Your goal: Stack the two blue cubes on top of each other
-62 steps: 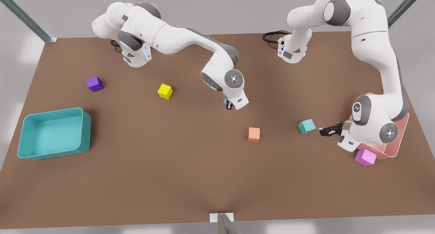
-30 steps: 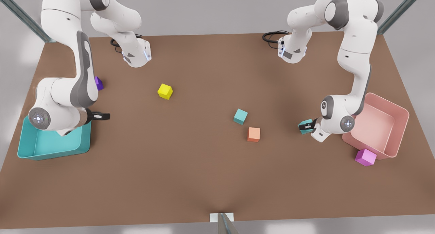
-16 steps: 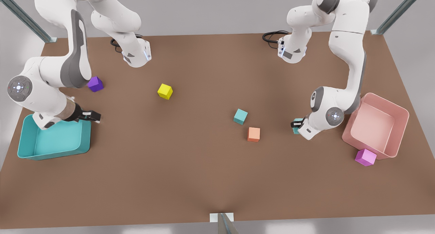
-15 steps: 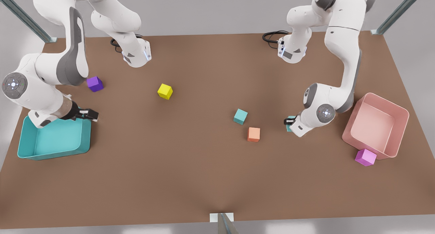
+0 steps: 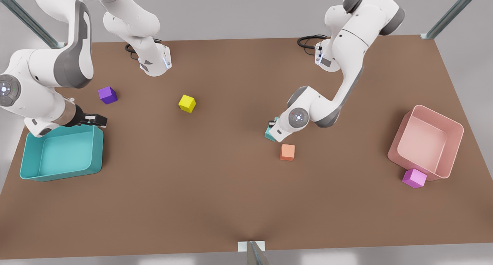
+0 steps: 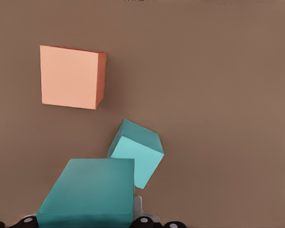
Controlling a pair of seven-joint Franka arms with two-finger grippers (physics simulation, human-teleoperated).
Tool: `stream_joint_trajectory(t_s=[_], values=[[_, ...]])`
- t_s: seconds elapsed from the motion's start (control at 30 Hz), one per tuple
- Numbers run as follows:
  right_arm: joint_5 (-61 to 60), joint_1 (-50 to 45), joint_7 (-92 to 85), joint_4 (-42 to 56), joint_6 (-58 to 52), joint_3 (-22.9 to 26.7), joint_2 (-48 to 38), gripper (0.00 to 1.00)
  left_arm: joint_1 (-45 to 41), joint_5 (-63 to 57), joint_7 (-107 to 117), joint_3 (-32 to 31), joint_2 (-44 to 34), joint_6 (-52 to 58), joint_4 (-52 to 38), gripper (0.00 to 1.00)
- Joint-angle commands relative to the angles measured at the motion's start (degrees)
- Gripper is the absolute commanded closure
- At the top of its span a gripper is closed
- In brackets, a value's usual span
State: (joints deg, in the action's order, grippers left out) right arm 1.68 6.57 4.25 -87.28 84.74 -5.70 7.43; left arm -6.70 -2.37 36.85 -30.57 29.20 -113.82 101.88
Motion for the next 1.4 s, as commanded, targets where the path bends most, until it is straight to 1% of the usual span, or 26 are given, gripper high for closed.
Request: stream_joint_trajectory(t_s=[0.0, 0.3, 0.6, 0.63, 0.67, 0.9, 0.97, 1.0, 1.03, 1.1, 1.13, 1.17, 1.2, 1.23, 1.27, 1.3, 1.33, 1.37], values=[[-0.02, 0.20, 3.75, 0.09, -0.63, -0.01, -0.05, 0.00, -0.33, 0.26, 21.86, -0.01, 0.77, -3.61, -0.19, 0.37], [-0.10, 0.46, 3.75, 0.18, -0.63, -0.01, 0.04, 0.00, -1.47, -0.62, 22.22, 0.16, 4.64, -7.91, 0.25, 0.37], [-0.02, 0.37, 3.84, 0.18, -0.63, -0.01, 0.04, 0.00, -2.44, -0.79, 22.74, 0.34, 4.55, -7.74, 1.13, 0.37], [-0.02, 0.37, 3.84, 0.18, -0.63, -0.01, 0.04, 0.00, -2.44, -0.88, 22.74, 0.34, 4.55, -7.74, 1.39, 0.34], [-0.02, 0.37, 3.84, 0.18, -0.63, -0.01, 0.04, 0.00, -2.44, -2.20, 22.92, 0.16, 4.55, -7.65, 1.48, 0.00], [-0.02, 0.29, 3.84, 0.18, -0.63, -0.01, 0.13, 0.00, -2.00, -2.29, 24.50, 0.16, 3.33, -5.99, 0.69, 0.00], [-0.02, 0.28, 3.84, 0.18, -0.63, -0.01, 0.13, 0.00, -0.68, -1.76, 24.59, -0.01, 2.62, 7.90, -8.89, 0.00], [-0.02, 0.20, 3.84, 0.18, -0.63, -0.01, 0.13, 0.00, -0.68, -1.67, 24.50, -0.10, 2.18, 12.03, -10.91, 0.00], [-0.02, 0.20, 3.84, 0.18, -0.63, -0.01, 0.13, 0.00, -0.51, -1.93, 23.80, -0.01, 1.39, 13.09, -11.97, 0.00], [-0.02, 0.11, 3.84, 0.18, -0.63, -0.01, 0.13, 0.00, 5.11, -2.64, 12.47, 0.51, 1.83, 23.45, -23.91, 0.00], [-0.02, 0.11, 3.84, 0.18, -0.63, -0.01, 0.13, 0.00, 7.58, -3.95, 8.77, 0.69, 1.83, 27.24, -27.26, 0.00], [-0.02, 0.11, 3.84, 0.18, -0.63, -0.01, 0.22, 0.00, 9.95, -5.62, 5.45, 0.69, 1.57, 28.99, -28.32, 0.00], [-0.02, 0.20, 3.84, 0.18, -0.63, -0.01, 0.13, 0.00, 10.83, -13.44, -1.42, 0.78, 2.09, 31.72, -31.74, 0.00], [-0.02, 0.20, 3.84, 0.18, -0.63, -0.01, 0.13, 0.00, 11.97, -13.62, -2.74, 3.06, 1.92, 32.60, -32.98, 0.00], [-0.02, 0.20, 3.84, 0.18, -0.63, -0.01, 0.13, 0.00, 11.73, -12.57, -16.68, 9.01, 1.66, 32.34, -33.41, 0.00], [-0.02, 0.28, 3.84, 0.18, -0.63, -0.01, 0.13, 0.00, 5.30, 6.02, -29.27, 29.05, -3.61, 32.60, -33.33, 0.00], [-0.02, 0.28, 3.84, 0.18, -0.63, -0.01, 0.13, 0.00, 5.38, 10.47, -32.45, 32.60, -11.51, 27.70, -25.18, 0.00], [-0.02, 0.28, 3.84, 0.18, -0.63, -0.01, 0.13, 0.00, 6.00, 5.27, -31.57, 28.20, -21.99, 14.49, -8.63, 0.00]])
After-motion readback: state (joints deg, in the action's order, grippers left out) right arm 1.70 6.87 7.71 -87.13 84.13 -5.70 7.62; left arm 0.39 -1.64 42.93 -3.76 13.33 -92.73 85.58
